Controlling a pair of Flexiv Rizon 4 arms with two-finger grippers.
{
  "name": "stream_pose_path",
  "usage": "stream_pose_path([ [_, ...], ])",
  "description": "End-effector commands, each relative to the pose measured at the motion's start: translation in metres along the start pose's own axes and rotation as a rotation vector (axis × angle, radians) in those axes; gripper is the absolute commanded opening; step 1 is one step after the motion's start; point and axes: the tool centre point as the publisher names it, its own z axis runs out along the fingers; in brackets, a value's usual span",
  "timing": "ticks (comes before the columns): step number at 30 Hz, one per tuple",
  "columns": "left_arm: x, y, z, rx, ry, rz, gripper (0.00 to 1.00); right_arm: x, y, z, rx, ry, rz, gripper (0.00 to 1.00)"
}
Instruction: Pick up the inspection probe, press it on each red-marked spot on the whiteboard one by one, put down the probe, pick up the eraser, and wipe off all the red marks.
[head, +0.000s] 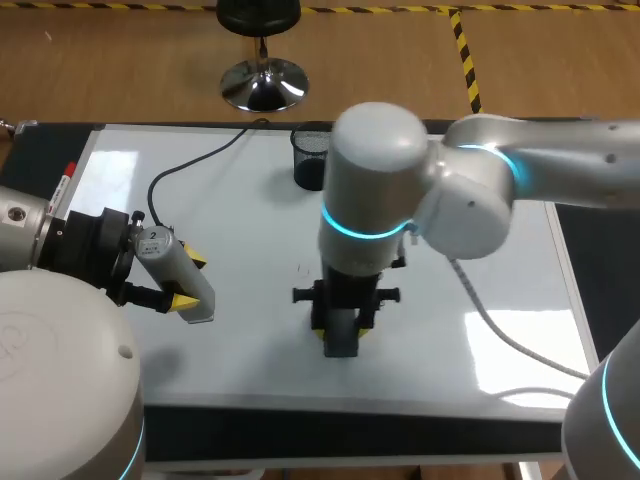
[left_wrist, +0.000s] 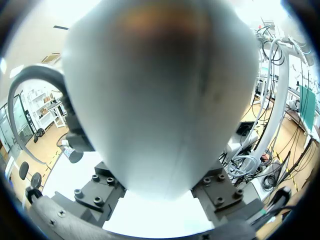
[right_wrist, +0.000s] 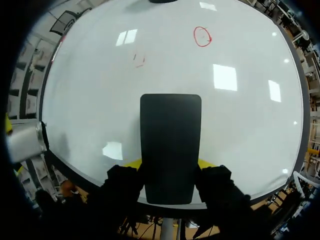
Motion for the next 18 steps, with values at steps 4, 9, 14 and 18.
stream_pose_path([
  [4, 0.001, -0.001, 0.000, 0.001, -0.005, 0.003, 0.00, 0.049, 0.002, 0.014, 0.019, -0.093, -0.026, 0.00],
  [9, 0.001, -0.001, 0.000, 0.001, -0.005, 0.003, 0.00, 0.053, 0.002, 0.017, 0.027, -0.103, -0.034, 0.00],
  [14, 0.001, -0.001, 0.000, 0.001, -0.005, 0.003, 0.00, 0.051, 0.009, 0.022, 0.040, -0.107, -0.026, 0.00],
  [18, 0.001, -0.001, 0.000, 0.001, -0.005, 0.003, 0.00, 0.045, 0.014, 0.026, 0.061, -0.094, -0.012, 0.00],
])
